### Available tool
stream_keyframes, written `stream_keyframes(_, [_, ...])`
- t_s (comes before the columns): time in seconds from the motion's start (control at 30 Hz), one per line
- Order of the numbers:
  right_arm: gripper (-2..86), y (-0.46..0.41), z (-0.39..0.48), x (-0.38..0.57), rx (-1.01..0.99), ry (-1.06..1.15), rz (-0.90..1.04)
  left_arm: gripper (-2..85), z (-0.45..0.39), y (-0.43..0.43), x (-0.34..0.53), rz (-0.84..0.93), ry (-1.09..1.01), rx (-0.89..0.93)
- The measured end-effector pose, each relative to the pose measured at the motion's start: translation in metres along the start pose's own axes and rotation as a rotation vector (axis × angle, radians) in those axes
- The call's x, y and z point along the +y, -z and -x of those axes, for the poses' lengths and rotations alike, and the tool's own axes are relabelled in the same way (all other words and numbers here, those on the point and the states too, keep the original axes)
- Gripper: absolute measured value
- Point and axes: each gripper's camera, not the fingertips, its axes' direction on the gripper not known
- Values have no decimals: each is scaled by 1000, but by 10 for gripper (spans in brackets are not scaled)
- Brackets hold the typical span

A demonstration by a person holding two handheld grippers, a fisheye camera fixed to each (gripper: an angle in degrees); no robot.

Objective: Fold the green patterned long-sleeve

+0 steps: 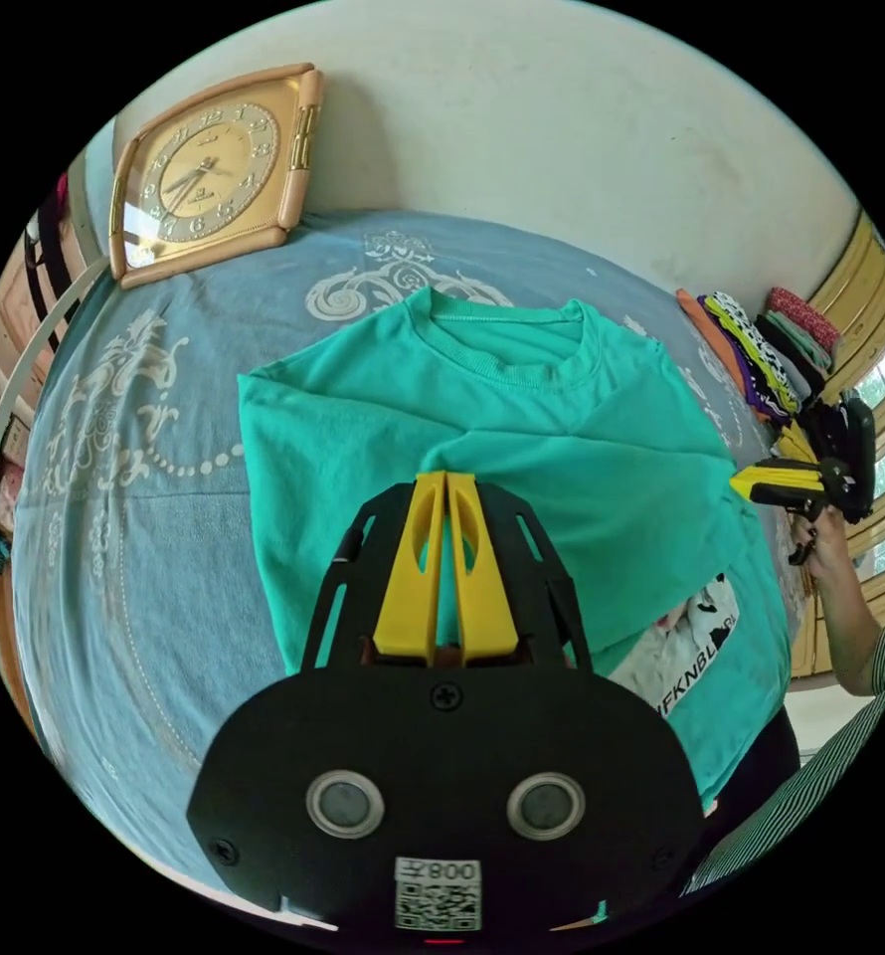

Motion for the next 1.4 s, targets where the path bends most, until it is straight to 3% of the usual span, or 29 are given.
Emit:
stream_keyframes(0.2, [1, 21, 13, 8, -36, -32, -37, 2, -14, 63, -4, -65, -5, -15])
stream_keyframes(0.3, [1, 19, 21, 12, -29, -34, -27, 2, -8, 58, -7, 32, 15, -12])
stream_keyframes(0.43, [0, 17, 18, 19, -91, -79, 13, 2, -8, 100, -6, 0, 66, 7])
stream_keyframes(0.57, [0, 44, 34, 36, -86, -96, -54, 2, -30, 155, 21, -82, 45, 128])
stream_keyframes(0.7, [1, 42, 48, 45, -69, -84, 10, 2, -39, 156, 39, 54, 58, 103])
stream_keyframes(0.8, [1, 62, 53, 58, -67, -114, 18, 2, -32, 198, 38, 27, 137, 143])
stream_keyframes(0.87, [1, 94, 62, 78, -37, -126, -31, 2, -34, 238, 45, -49, 134, 139])
stream_keyframes(1.03, [1, 138, 81, 148, -80, -175, -16, 3, -27, 325, 93, -44, 194, 179])
stream_keyframes(1.4, [1, 199, 104, 358, -192, -407, 39, 6, 24, 517, 287, 17, 427, 232])
